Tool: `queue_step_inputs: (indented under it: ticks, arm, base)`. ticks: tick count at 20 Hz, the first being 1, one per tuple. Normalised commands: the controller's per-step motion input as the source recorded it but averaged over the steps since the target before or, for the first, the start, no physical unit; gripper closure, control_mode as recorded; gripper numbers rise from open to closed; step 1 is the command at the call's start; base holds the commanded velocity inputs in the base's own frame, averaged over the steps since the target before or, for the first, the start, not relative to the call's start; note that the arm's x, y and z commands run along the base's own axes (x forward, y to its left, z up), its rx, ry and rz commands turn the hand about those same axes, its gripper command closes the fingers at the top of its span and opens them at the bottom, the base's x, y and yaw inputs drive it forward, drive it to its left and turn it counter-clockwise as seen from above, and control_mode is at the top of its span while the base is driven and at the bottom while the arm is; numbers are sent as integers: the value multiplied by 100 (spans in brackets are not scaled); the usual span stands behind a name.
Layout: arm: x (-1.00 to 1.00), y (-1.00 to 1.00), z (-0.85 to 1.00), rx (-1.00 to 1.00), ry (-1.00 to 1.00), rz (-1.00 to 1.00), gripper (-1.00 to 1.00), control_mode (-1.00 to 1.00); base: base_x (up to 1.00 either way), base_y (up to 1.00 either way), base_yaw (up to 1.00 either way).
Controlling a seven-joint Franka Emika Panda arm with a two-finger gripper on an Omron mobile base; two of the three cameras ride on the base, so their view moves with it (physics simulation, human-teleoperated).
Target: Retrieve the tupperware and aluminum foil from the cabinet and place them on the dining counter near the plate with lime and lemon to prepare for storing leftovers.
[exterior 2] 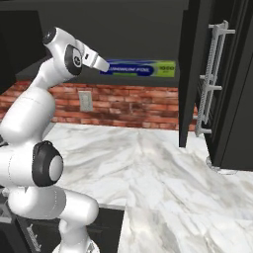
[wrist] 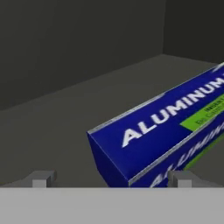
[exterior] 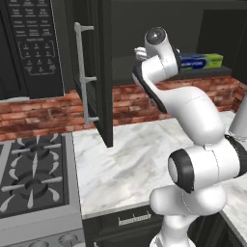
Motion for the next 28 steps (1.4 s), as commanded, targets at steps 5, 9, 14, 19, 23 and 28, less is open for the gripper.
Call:
queue_step_inputs:
  ticks: [5,9,14,19,23,28]
  arm:
    - [31,0,-13,0,0,-15,-100,-100]
    - [31,0,-13,0,0,-17,-100,-100]
    - [26,-1,-25,0,2,-17,-100,-100]
    - [26,-13,-29,1,0,-16,-100,-100]
    - [29,-24,-37,2,0,-13,100,-100]
    - [22,-35,-36,4,0,-9,100,-100]
  base:
    - [0,0,0]
    - [0,0,0]
    - [0,0,0]
    - [0,0,0]
    - [0,0,0]
    - [0,0,0]
